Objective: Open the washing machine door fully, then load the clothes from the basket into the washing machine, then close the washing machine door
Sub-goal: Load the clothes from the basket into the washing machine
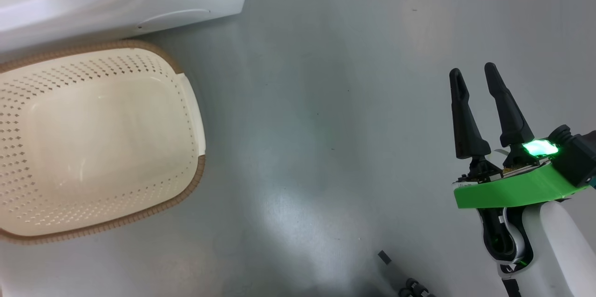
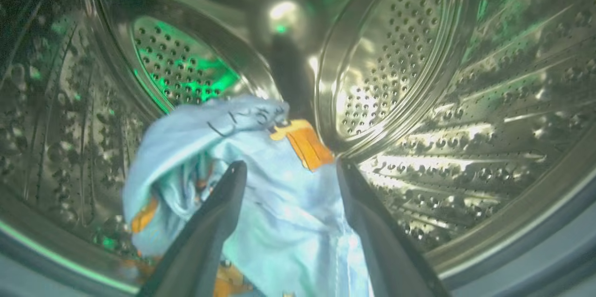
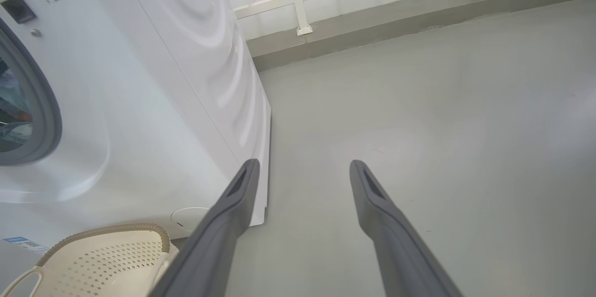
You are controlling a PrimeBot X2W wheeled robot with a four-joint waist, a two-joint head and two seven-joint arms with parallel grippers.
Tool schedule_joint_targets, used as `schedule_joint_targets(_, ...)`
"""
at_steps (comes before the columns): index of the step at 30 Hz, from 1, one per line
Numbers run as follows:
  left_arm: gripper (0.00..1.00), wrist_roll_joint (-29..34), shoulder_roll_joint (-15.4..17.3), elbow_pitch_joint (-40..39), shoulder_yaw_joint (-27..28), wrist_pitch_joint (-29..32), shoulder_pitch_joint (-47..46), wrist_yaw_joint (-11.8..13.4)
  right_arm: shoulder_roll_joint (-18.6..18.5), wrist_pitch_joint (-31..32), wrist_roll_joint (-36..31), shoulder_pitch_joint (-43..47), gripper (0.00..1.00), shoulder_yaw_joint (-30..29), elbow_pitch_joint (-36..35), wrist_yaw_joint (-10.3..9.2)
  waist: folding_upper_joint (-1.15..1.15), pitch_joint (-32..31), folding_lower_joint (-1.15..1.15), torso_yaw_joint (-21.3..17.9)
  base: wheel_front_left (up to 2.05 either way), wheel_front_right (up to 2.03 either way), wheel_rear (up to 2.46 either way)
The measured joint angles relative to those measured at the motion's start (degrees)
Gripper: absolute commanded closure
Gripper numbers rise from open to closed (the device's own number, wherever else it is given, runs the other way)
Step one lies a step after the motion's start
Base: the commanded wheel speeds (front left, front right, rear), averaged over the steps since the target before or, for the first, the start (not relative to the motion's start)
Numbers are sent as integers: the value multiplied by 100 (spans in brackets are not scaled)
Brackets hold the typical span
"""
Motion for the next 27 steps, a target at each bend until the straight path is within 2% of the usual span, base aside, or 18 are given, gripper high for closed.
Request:
schedule_joint_targets(8, 0, 193, -76, 1260, -393, 26, -5, -1, -25, -1, 0, 3, 0, 37, 14, 0, 0, -150, 0, 46, 0, 0, 0)
schedule_joint_targets(16, 0, 88, -115, 1541, -660, 24, -102, -1, -45, 0, -1, 7, 0, 35, 15, 0, 0, -250, 0, 100, 0, 0, 0)
schedule_joint_targets(19, 0, -55, -130, 1422, -694, 24, -87, -1, -67, 0, -1, 8, 0, 43, 18, 0, 0, -315, 0, 129, 0, 0, 0)
schedule_joint_targets(22, 0, -226, -143, 971, -568, 23, 58, -2, -103, 0, -1, 8, 0, 59, 26, 0, 0, -393, 0, 154, 0, 0, 0)
schedule_joint_targets(27, 0, -427, -346, -40, -91, 18, 950, -1, -203, 0, -1, 10, 0, 42, 62, 0, 0, -616, 0, 225, 0, 0, 0)
